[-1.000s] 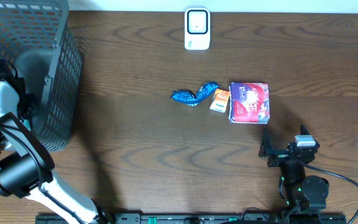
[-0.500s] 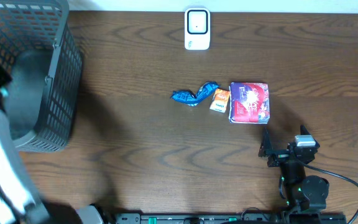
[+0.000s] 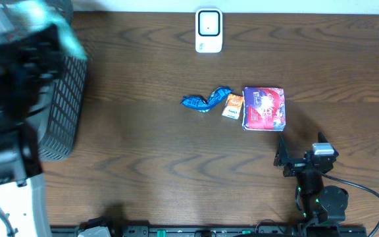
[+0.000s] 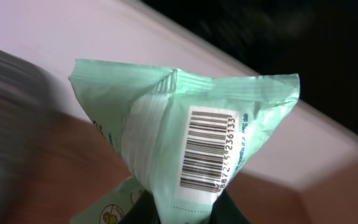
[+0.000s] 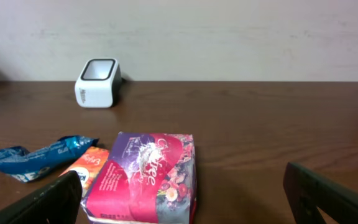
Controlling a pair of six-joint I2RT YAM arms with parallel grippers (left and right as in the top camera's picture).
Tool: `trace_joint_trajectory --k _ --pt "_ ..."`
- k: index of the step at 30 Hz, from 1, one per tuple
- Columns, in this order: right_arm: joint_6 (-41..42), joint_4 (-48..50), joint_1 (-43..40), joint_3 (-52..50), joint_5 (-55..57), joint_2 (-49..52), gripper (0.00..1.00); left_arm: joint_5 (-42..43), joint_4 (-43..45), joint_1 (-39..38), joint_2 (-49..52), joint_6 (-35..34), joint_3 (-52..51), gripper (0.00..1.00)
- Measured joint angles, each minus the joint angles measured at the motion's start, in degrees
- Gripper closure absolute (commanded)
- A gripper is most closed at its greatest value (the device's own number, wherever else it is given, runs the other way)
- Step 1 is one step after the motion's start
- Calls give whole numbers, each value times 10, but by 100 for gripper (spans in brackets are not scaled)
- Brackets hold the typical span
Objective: Scan the item barcode
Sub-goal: 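Lift the mint-green pack out of the basket with the left gripper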
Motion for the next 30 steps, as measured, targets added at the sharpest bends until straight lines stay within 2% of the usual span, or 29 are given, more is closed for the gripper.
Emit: trace_joint_trajectory --k 7,14,18,21,25,30 --pt "0 0 0 0 0 0 1 5 -69 -196 94 4 0 92" --pt "0 0 0 0 0 0 1 -54 -123 -299 234 24 -2 93" --pt "0 0 0 0 0 0 1 -128 -174 -333 297 25 -3 93" --pt "0 0 0 0 0 0 1 -222 -209 -346 332 11 -5 93" --pt "0 0 0 0 0 0 1 -326 -209 -347 359 0 -5 92" --pt "0 0 0 0 0 0 1 -383 -203 -346 385 -27 -5 93"
